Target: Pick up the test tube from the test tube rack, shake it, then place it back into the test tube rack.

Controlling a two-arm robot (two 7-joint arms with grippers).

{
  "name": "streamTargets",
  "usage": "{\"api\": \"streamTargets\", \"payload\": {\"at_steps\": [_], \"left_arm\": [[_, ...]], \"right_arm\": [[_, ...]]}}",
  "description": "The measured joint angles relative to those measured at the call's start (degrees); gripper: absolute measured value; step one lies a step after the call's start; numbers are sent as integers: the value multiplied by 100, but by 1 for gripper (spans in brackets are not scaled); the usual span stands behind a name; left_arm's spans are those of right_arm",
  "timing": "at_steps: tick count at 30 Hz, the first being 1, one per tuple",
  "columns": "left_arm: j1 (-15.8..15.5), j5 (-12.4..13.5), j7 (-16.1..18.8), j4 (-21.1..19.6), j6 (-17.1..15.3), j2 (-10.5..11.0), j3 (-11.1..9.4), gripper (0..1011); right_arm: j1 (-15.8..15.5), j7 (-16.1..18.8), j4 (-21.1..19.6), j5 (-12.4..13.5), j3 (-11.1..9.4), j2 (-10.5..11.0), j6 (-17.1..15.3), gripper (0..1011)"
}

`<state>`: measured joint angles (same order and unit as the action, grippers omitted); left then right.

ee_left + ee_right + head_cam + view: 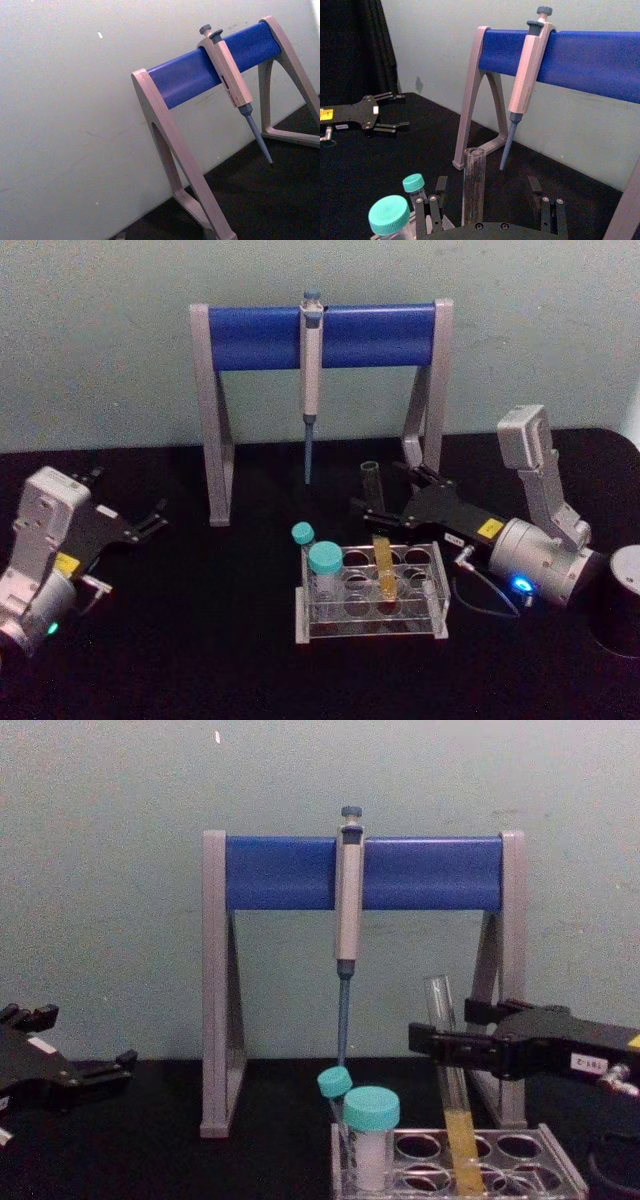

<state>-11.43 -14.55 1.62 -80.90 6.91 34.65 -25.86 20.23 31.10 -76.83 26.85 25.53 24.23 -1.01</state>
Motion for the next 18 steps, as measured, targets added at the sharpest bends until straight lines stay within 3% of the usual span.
{"api": "streamTargets", "payload": {"at_steps": [18], "left_arm": [[0,0,0,0,0,0,0,1001]], "right_arm": [[76,98,-62,2,138,95,-219,1000]]}}
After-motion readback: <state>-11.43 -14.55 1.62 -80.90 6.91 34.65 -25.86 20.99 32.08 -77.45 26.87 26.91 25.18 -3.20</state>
